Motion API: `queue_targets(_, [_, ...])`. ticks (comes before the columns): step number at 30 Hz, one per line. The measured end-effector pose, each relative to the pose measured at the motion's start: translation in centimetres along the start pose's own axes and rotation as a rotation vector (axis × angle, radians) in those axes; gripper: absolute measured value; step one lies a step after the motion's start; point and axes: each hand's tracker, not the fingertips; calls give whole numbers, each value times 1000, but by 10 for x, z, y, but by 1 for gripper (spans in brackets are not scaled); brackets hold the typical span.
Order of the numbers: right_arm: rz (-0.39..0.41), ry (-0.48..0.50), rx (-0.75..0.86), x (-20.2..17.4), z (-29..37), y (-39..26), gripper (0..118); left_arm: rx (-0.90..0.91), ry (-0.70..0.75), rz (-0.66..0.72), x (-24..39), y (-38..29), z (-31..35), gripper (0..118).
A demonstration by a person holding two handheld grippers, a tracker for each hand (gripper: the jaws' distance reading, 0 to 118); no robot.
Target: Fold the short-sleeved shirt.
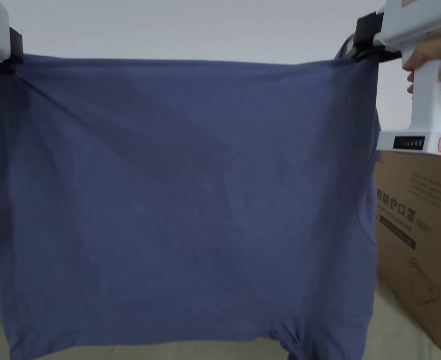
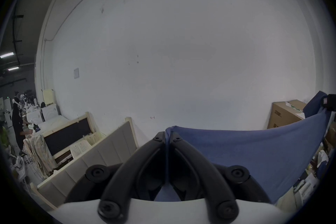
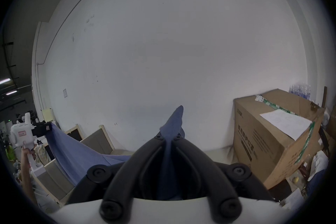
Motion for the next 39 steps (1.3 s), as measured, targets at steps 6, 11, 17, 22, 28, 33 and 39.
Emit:
queue_targets(6, [38,-4,5,-4,-8,-7,1,-5,21,-24,10,-24,-28,2])
queue_targets(11, [56,-5,-27,0,-26,-39,1,-29,21,-38,21,-62,-51,2])
queue_targets(17, [77,-44,-175,23,-74,-116,1,-122,2,-66,43,-135,-95,2])
queue_targets(22, [-1,-79,-366,57,-115,-225,1,-244,1,-101,66,-239,-146,2])
queue_targets(28, [-152,-115,-590,105,-155,-379,1,-509,-24,-122,93,-402,-171,2])
queue_targets(33, [-278,-214,-731,130,-155,-472,1,-722,-32,-64,99,-508,-158,2])
queue_targets(39, [-236,-157,-736,130,-108,-481,1,-725,-43,-27,68,-526,-119,2])
